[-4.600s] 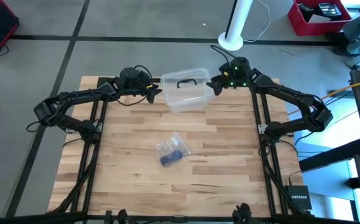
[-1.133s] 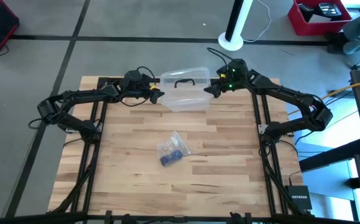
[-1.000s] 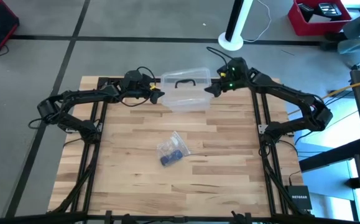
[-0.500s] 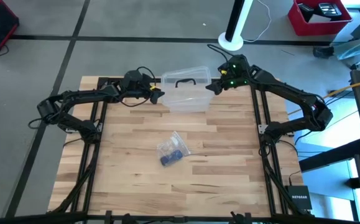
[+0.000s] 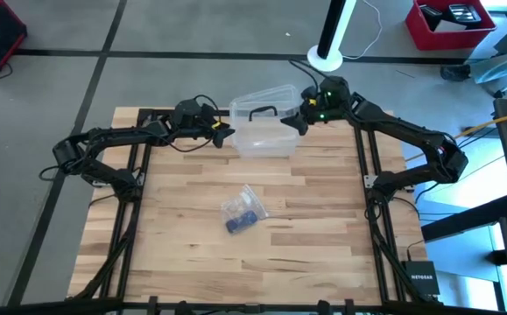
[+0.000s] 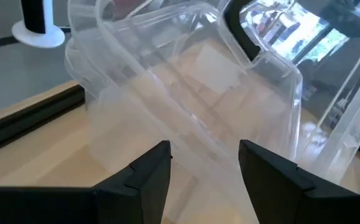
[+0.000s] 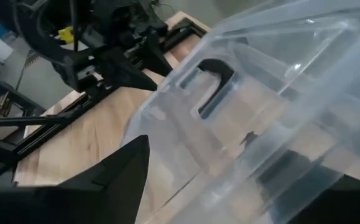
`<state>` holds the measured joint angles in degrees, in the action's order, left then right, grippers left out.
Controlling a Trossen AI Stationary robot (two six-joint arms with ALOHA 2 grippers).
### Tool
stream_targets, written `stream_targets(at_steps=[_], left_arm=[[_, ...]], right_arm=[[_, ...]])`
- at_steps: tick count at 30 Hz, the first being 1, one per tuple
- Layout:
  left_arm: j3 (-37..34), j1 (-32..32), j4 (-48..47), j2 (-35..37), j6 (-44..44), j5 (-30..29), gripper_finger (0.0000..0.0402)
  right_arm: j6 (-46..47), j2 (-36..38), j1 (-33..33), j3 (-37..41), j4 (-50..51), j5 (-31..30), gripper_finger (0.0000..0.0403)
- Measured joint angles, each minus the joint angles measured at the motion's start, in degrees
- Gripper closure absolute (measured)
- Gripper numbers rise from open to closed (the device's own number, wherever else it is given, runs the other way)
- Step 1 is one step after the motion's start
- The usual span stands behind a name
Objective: Roll bandage
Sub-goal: Open the transparent tupperware
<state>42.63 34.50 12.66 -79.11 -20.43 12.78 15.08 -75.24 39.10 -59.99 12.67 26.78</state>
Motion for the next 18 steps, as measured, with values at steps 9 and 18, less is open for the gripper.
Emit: stream_targets(at_steps=[9, 18], left_arm=[[0.1, -0.1, 0.7, 0.2, 2.8, 0.1, 0.0222], [0.0, -0.1, -1.1, 7.5, 6.9, -0.2, 0.0222]], right_arm=[[-1.8, 0.2, -2.8, 0.0, 0.0, -2.9, 0.0305], [-3.0, 3.7, -4.9, -0.6, -0.9, -3.6, 0.0369]])
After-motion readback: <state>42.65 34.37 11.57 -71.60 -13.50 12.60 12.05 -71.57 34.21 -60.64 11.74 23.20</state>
